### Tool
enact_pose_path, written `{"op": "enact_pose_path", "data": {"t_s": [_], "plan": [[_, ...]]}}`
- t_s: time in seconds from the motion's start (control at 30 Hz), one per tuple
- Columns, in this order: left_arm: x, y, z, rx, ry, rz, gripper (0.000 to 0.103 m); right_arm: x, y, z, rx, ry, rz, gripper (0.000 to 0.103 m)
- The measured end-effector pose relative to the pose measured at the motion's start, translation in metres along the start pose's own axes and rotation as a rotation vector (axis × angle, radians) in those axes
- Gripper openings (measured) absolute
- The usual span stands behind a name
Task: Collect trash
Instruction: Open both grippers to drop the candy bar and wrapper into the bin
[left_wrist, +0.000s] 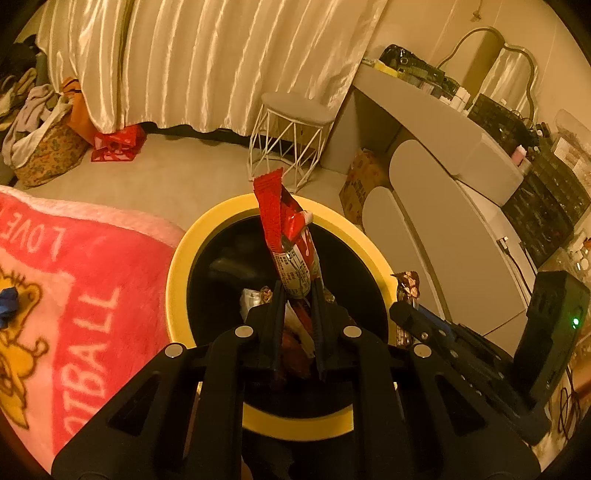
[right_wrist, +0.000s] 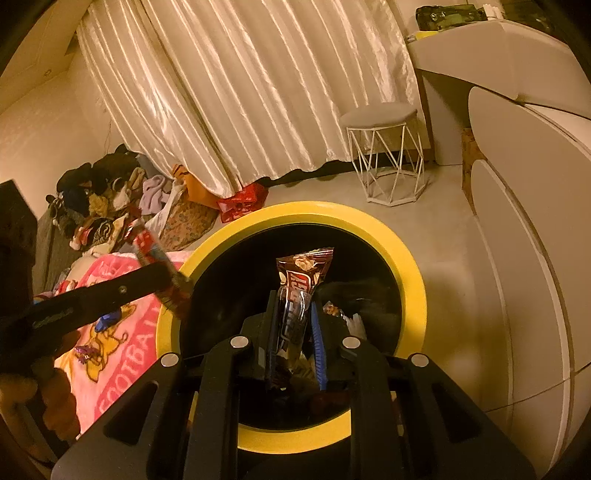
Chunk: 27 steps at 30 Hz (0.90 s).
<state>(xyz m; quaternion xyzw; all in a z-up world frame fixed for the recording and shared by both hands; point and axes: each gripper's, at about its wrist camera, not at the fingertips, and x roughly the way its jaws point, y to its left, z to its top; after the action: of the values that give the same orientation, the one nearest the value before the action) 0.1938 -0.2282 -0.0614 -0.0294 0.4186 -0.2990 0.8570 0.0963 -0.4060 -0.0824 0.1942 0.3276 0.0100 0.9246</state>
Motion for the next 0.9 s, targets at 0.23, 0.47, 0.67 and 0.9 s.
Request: {"op": "enact_pose_path", "data": {"t_s": [0.23, 0.47, 0.67, 0.9], "plan": [[0.013, 0.002, 0.006, -0.007, 0.025, -0.001, 0.010, 0.004, 0.002, -0.003, 0.001, 0.018, 0.002, 0.017], [0.018, 0.006, 0.009, -0.023, 0.036, -0.015, 0.015, 0.008, 0.000, -0.002, 0.002, 0.027, -0.002, 0.024], [0.012, 0.003, 0.007, -0.018, 0.004, -0.007, 0.045, 0.005, -0.001, -0.004, 0.001, 0.007, -0.022, 0.049], [-0.005, 0.004, 0.006, -0.013, -0.039, 0.004, 0.076, -0.004, 0.001, -0.004, -0.003, -0.024, -0.041, 0.061]]}}
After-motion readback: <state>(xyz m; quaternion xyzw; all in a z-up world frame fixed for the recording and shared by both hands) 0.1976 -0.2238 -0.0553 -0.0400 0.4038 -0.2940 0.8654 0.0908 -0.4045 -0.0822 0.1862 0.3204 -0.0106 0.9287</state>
